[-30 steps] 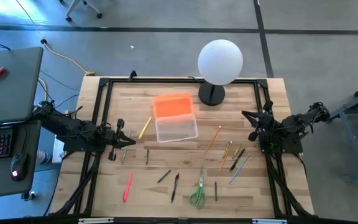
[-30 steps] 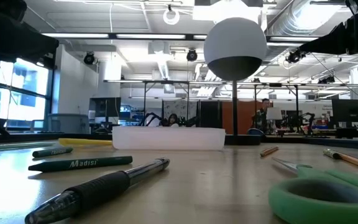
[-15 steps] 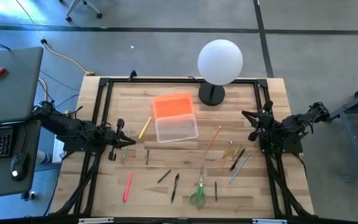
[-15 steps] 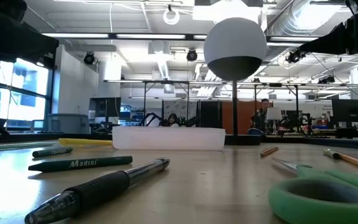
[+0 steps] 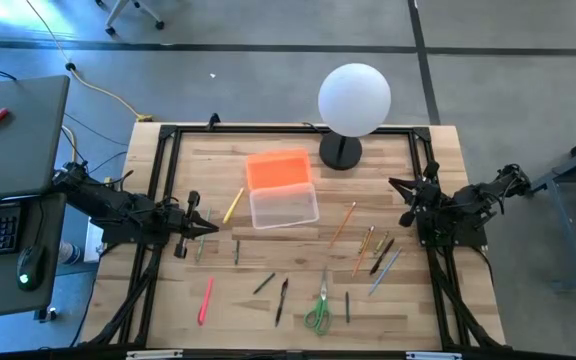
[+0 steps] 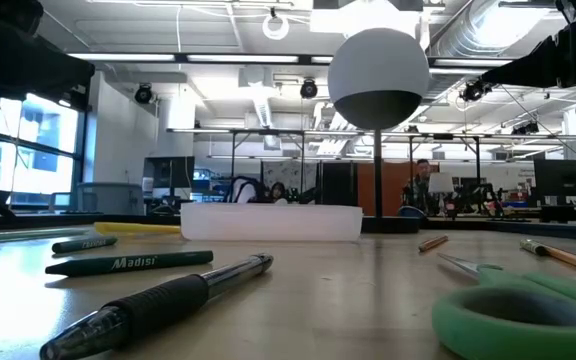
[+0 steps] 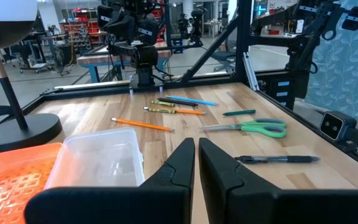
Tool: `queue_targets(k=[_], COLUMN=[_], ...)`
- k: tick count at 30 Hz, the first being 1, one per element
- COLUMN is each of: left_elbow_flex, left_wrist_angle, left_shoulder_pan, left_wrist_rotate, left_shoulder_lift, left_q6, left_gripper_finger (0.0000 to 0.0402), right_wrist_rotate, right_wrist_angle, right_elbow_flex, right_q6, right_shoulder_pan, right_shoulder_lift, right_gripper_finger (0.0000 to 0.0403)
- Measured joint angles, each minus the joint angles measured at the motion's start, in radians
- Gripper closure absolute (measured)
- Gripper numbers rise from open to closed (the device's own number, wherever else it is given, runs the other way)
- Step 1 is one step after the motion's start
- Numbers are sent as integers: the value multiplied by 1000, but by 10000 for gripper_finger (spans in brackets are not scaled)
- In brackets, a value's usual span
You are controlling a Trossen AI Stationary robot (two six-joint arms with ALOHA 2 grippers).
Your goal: Pick & place school supplies into a supply box
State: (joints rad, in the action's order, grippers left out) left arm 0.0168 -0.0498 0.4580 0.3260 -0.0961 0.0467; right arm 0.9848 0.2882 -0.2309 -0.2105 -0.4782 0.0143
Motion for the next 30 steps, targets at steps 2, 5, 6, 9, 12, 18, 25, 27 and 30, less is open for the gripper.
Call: queue_targets(k=[2,5,6,9,12,18,25,27,30], left_elbow_flex=[0,0,0,0,0,0,2,2,2], left_wrist_angle=[0,0,0,0,0,0,-5,-13,-32], left_shoulder_pan=[0,0,0,0,0,0,0,0,0], left_wrist_rotate=[0,0,0,0,0,0,2,-1,22], left_shoulder_lift=[0,0,0,0,0,0,0,0,0], left_q6=[0,0,0,0,0,0,1,2,9], left_gripper_finger=[346,346,346,346,346,346,346,346,346], right_wrist_rotate=[0,0,0,0,0,0,0,0,0], right_wrist_angle=[0,0,0,0,0,0,0,0,0], right_elbow_flex=[0,0,0,0,0,0,0,0,0], right_q6=[0,0,0,0,0,0,0,0,0], right_shoulder_pan=[0,0,0,0,0,0,0,0,0], right_shoulder_lift=[0,0,0,0,0,0,0,0,0], right_gripper_finger=[402,402,402,402,402,402,402,402,402])
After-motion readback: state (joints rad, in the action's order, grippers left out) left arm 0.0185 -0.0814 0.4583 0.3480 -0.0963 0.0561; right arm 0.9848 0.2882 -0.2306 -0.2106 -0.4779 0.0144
